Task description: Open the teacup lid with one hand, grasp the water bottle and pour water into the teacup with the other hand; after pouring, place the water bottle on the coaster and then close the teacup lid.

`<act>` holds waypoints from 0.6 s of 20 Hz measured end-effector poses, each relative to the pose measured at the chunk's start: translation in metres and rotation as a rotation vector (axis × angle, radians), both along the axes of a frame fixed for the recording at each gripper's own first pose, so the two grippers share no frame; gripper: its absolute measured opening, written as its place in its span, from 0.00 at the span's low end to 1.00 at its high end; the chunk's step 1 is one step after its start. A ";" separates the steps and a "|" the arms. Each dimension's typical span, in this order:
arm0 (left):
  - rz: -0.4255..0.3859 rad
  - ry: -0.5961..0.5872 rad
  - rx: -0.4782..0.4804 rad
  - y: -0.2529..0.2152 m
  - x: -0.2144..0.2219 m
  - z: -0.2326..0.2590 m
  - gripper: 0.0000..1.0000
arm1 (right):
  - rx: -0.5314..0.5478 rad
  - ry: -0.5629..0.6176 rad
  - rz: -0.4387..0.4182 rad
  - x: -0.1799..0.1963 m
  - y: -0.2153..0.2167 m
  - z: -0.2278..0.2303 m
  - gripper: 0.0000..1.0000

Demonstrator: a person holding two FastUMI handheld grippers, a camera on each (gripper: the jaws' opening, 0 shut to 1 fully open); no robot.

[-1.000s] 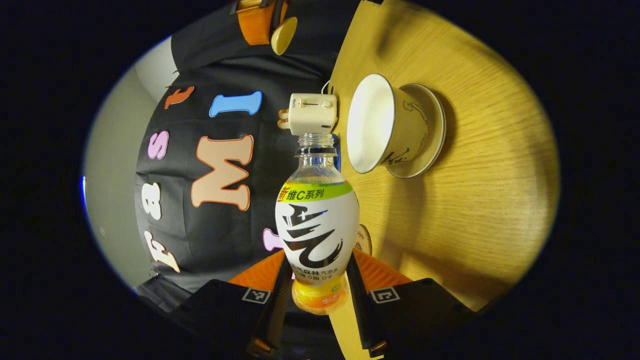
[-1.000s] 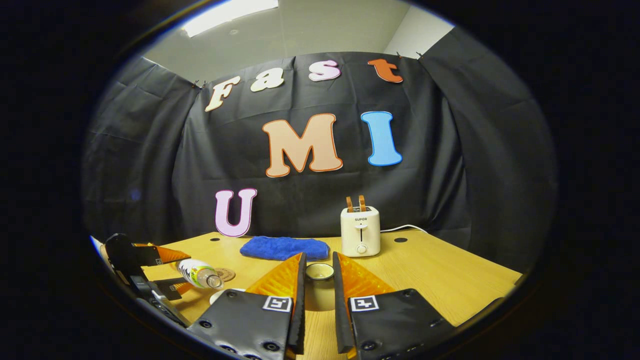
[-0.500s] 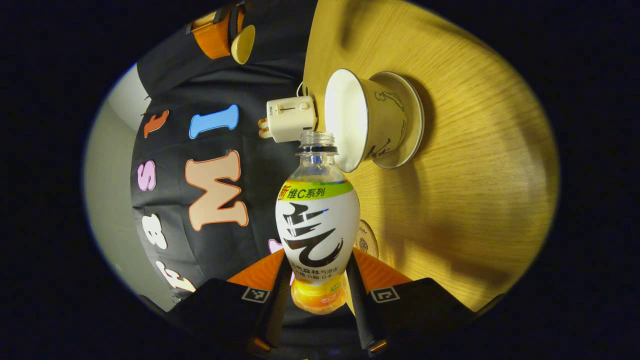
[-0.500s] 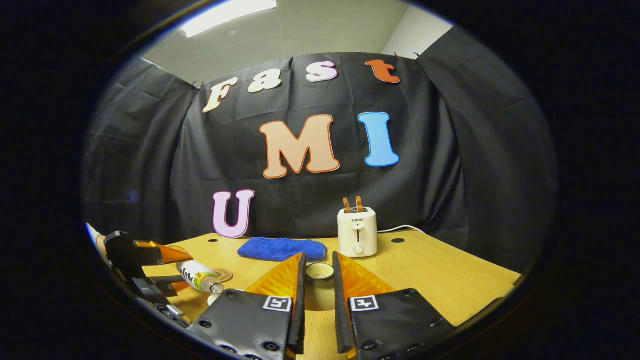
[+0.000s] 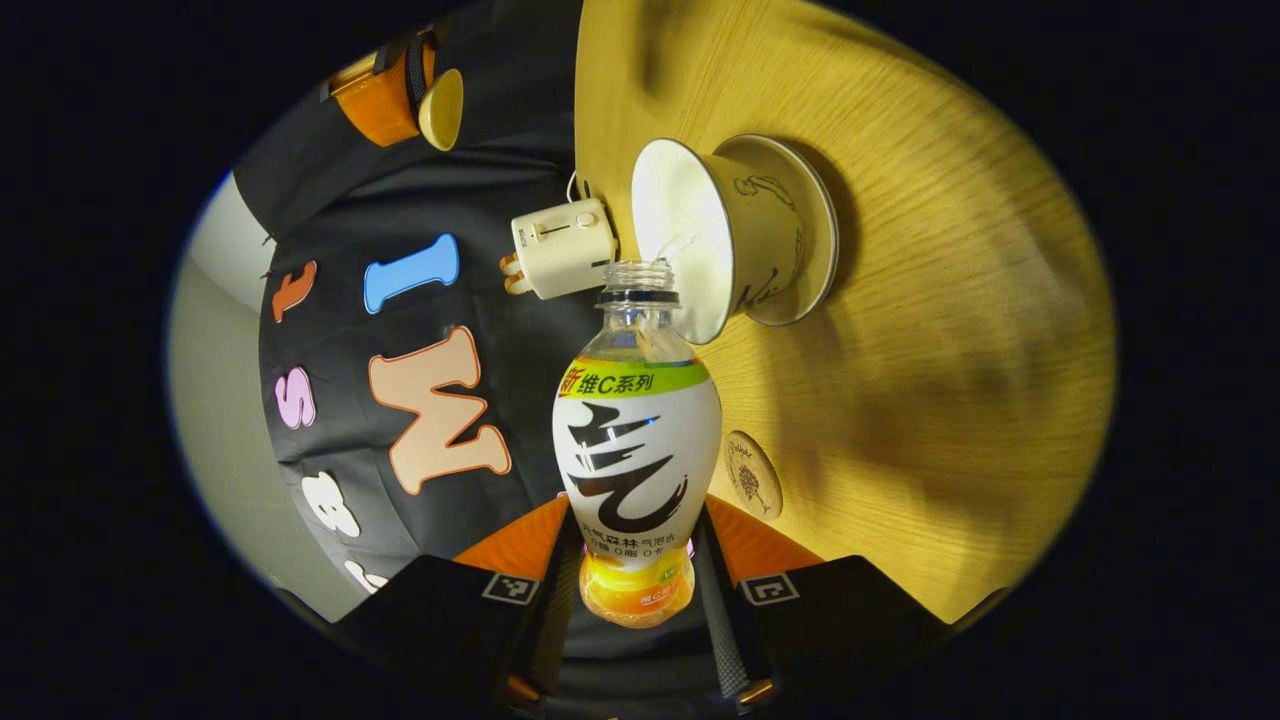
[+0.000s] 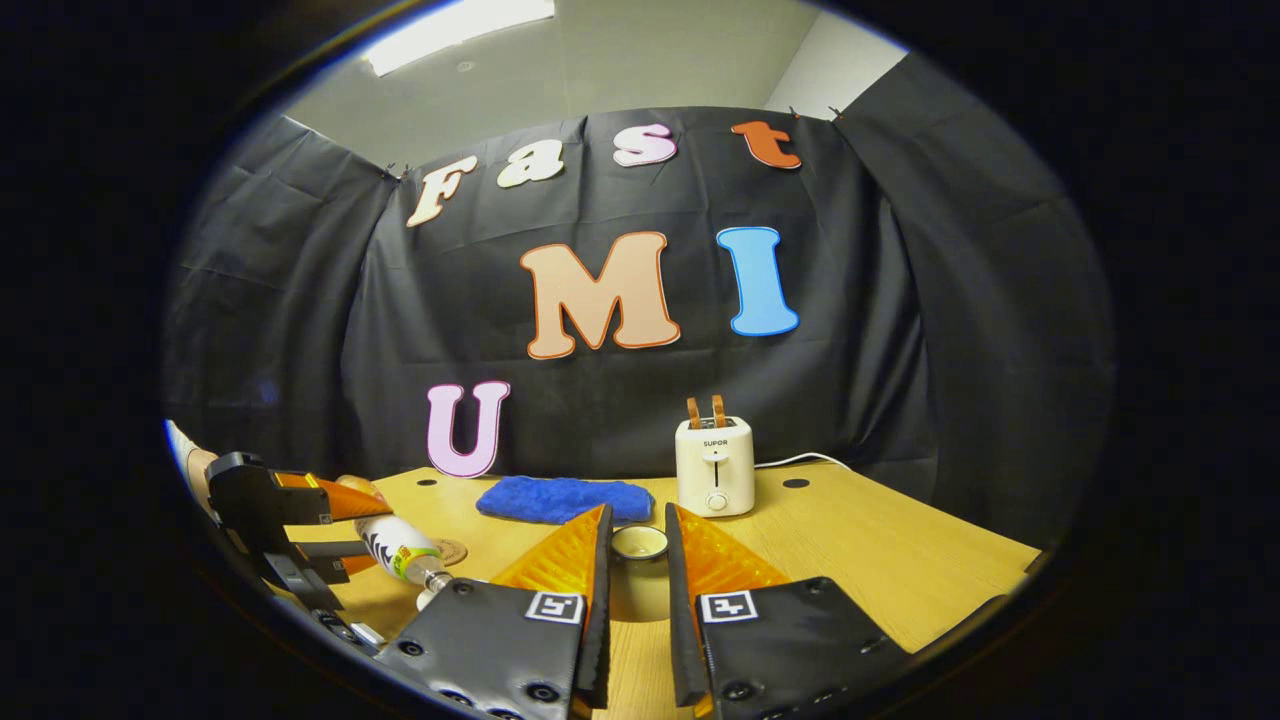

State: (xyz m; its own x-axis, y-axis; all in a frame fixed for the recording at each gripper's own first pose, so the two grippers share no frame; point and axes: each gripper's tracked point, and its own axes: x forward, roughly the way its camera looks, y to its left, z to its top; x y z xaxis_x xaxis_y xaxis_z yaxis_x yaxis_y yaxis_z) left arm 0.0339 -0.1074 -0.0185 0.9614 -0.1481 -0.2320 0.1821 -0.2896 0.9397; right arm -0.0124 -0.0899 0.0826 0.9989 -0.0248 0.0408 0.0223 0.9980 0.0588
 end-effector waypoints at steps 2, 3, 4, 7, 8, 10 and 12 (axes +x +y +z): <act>-0.003 -0.005 0.020 0.000 0.001 0.003 0.58 | 0.001 0.000 0.001 0.000 0.000 0.000 0.28; -0.006 -0.008 0.028 -0.001 0.002 0.004 0.58 | 0.001 0.000 0.001 0.000 0.000 0.001 0.27; -0.008 -0.012 0.038 0.000 0.006 0.005 0.58 | 0.002 0.000 0.002 0.000 0.000 0.000 0.28; -0.017 -0.022 0.075 0.000 0.009 0.011 0.58 | 0.002 -0.001 0.003 -0.001 0.001 0.001 0.28; -0.018 -0.025 0.086 0.000 0.008 0.013 0.58 | 0.002 -0.001 0.003 -0.001 0.000 0.001 0.28; -0.021 -0.026 0.102 0.001 0.008 0.015 0.58 | 0.002 -0.003 0.003 -0.002 0.001 0.001 0.27; -0.018 -0.026 0.114 0.002 0.008 0.017 0.58 | 0.001 -0.002 -0.001 0.000 0.000 0.001 0.27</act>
